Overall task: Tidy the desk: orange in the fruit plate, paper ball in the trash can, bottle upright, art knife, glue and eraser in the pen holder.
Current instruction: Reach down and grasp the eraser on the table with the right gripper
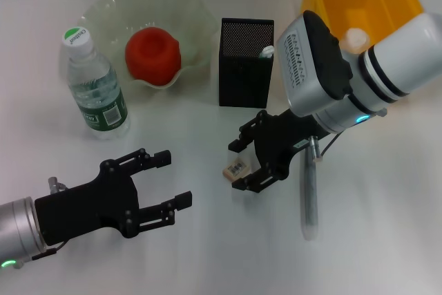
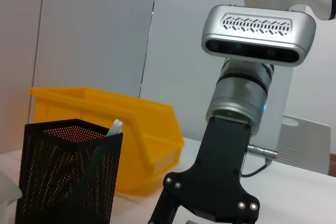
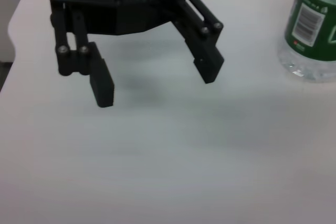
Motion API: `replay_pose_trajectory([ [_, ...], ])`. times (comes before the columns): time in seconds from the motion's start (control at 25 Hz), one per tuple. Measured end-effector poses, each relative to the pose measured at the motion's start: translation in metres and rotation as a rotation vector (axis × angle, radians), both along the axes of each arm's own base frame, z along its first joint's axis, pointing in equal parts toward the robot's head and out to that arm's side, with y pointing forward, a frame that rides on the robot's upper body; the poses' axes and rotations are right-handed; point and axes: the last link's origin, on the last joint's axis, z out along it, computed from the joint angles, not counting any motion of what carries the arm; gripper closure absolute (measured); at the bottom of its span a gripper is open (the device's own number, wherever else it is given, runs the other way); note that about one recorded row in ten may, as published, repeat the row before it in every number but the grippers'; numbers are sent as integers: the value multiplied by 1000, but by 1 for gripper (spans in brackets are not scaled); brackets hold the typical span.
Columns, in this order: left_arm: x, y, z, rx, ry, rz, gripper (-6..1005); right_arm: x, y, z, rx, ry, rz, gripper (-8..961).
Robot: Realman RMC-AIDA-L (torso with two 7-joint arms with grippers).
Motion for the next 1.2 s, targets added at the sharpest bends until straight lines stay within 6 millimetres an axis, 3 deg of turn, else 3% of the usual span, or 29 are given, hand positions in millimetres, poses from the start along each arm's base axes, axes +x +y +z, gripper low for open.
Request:
replay_pose_trajectory([
  [1.12,4,-4,2,-9,-30,-17,210,3,-3,-11,14,-33,53,385],
  [1.2,4,-4,2,-10,-31,-17,210,3,-3,-11,15,-33,53,435],
])
